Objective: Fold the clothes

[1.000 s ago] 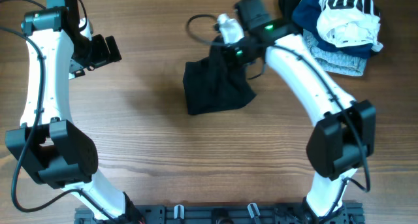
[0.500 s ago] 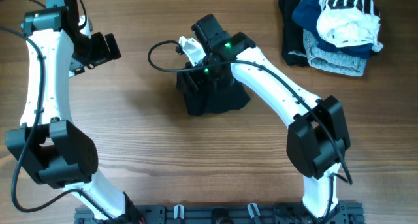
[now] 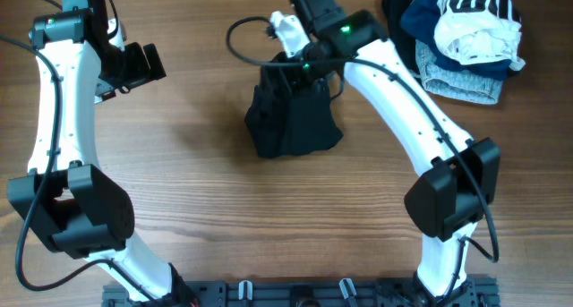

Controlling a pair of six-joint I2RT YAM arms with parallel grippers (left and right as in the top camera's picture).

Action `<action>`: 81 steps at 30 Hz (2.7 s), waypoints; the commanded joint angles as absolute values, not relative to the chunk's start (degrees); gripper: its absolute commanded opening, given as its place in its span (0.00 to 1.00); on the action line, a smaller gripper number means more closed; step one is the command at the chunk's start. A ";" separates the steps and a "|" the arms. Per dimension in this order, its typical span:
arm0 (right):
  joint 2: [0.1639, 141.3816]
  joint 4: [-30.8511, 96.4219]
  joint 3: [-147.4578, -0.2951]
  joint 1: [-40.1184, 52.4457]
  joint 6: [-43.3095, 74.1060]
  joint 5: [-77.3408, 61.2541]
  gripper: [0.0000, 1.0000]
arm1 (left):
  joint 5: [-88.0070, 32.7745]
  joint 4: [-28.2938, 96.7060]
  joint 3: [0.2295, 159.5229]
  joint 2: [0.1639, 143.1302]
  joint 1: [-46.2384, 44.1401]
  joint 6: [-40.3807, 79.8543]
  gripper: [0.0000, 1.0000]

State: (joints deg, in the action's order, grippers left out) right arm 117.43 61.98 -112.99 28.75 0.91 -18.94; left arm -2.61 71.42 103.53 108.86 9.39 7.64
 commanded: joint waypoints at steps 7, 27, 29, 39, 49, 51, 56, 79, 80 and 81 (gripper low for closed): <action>120.79 65.89 -113.89 33.56 19.84 -12.10 0.99 | 0.75 69.91 102.15 108.92 12.19 8.25 1.00; 128.90 67.18 -113.91 36.47 22.72 -6.39 0.04 | 0.05 70.72 102.15 108.92 17.15 9.91 1.00; 128.77 67.92 -113.91 37.76 20.18 -9.45 0.04 | 0.08 70.43 102.15 108.92 17.17 9.91 1.00; 128.75 69.76 -113.91 46.74 16.38 -10.37 0.68 | 0.08 68.88 102.15 108.92 17.17 9.91 1.00; 123.96 71.02 -114.06 40.45 14.85 -10.15 1.00 | 0.08 68.66 102.15 108.92 17.17 9.91 1.00; 123.17 71.00 -114.06 37.56 13.02 -8.97 1.00 | 0.05 68.49 102.15 108.92 17.17 9.91 1.00; 123.37 71.92 -111.31 33.04 12.05 -7.35 1.00 | 0.05 68.38 102.15 108.92 17.17 9.91 1.00; 123.37 44.88 -87.72 24.40 7.53 5.65 0.96 | 0.05 68.36 102.15 108.92 17.17 9.91 1.00; 123.37 43.81 -87.72 23.68 6.00 5.63 0.96 | 0.05 68.36 102.15 108.92 17.17 9.91 1.00; 123.37 42.68 -87.74 22.72 4.47 5.61 0.96 | 0.05 68.36 102.15 108.92 17.17 9.91 1.00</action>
State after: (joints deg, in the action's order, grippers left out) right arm 122.74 45.58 -88.84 27.03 10.87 -1.85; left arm -0.25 68.51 102.54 108.86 17.17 9.19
